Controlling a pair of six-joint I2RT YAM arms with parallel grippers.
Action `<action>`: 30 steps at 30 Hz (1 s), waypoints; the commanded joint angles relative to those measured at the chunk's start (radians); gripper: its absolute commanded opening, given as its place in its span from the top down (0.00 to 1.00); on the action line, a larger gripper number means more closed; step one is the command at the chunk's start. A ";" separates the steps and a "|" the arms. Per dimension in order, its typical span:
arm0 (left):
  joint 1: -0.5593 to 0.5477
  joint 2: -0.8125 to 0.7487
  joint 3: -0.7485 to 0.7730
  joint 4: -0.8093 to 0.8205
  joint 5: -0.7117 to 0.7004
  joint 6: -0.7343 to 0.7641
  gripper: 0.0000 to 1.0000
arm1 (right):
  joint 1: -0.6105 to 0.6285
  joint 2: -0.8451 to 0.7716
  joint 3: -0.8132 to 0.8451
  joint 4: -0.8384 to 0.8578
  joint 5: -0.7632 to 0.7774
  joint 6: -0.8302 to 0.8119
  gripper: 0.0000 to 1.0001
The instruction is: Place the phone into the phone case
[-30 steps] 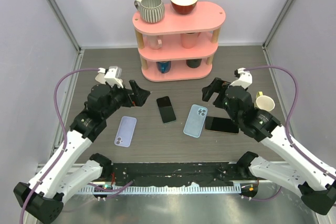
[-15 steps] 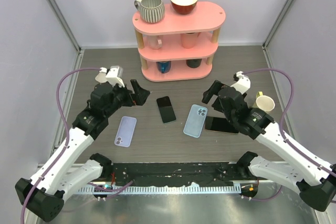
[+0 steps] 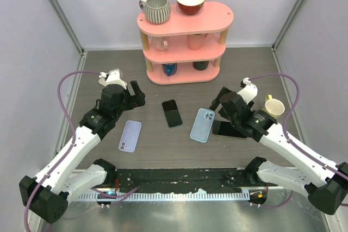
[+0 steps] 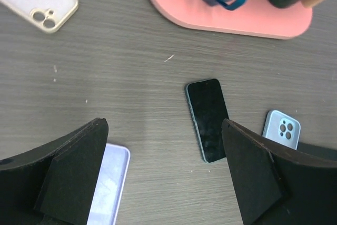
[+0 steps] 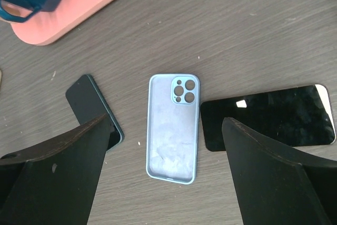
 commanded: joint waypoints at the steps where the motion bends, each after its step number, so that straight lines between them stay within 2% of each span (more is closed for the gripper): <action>1: 0.006 0.046 0.083 -0.133 -0.132 -0.151 0.07 | 0.002 0.008 -0.022 -0.008 -0.001 0.060 0.08; 5: 0.024 0.112 0.103 -0.251 -0.147 -0.207 0.06 | 0.002 -0.004 -0.014 -0.010 -0.021 0.021 0.08; 8: 0.090 0.155 0.104 -0.325 -0.097 -0.253 0.06 | 0.002 -0.035 -0.034 0.012 -0.023 0.010 0.08; 12: 0.153 0.167 0.057 -0.353 -0.162 -0.374 0.12 | 0.002 -0.117 -0.101 0.062 -0.043 -0.012 0.08; 15: 0.170 0.182 0.049 -0.434 -0.212 -0.525 0.15 | 0.002 -0.168 -0.144 0.116 -0.067 -0.047 0.09; 20: 0.170 0.192 0.055 -0.483 -0.157 -0.751 0.16 | 0.002 -0.209 -0.170 0.153 -0.125 -0.099 0.09; 23: 0.172 0.179 0.015 -0.511 -0.184 -0.855 0.17 | 0.002 -0.223 -0.173 0.154 -0.155 -0.115 0.09; 24: 0.172 0.179 0.006 -0.591 -0.202 -0.965 0.18 | 0.002 -0.228 -0.175 0.153 -0.161 -0.116 0.09; 27: 0.183 0.161 -0.015 -0.693 -0.201 -1.131 0.22 | 0.002 -0.242 -0.189 0.154 -0.176 -0.116 0.10; 30: 0.183 0.103 -0.067 -0.675 -0.154 -1.199 0.25 | 0.002 -0.257 -0.206 0.154 -0.176 -0.116 0.10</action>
